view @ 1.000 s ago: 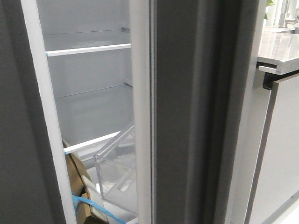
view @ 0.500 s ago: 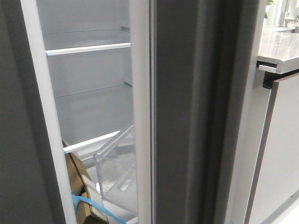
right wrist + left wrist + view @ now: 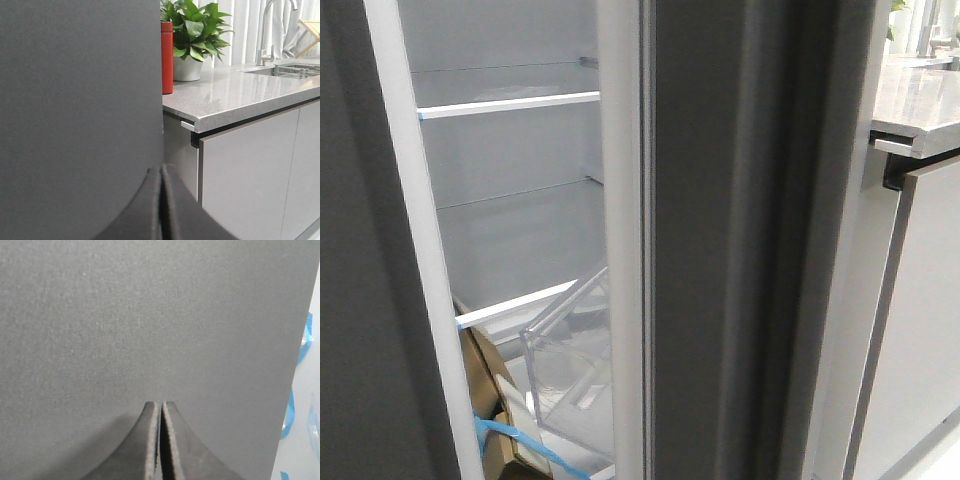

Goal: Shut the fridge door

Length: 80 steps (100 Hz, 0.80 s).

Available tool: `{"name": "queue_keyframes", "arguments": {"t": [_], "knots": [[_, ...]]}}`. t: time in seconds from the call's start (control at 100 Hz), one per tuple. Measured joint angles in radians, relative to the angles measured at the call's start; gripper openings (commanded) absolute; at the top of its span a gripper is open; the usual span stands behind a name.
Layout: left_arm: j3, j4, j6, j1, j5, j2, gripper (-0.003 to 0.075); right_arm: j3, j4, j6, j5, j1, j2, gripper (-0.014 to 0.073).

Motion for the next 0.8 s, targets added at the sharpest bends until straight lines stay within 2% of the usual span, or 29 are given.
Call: {"name": "queue_keyframes", "arguments": {"t": [0.59,0.8], "knots": [[0.0,0.0,0.0,0.0,0.0,0.0,-0.0021,-0.004,0.0,0.0,0.007,0.0,0.0,-0.0076],[0.0,0.0,0.0,0.0,0.0,0.0,-0.0021,-0.134,0.0,0.0,0.07,0.0,0.072,-0.0076]]}}
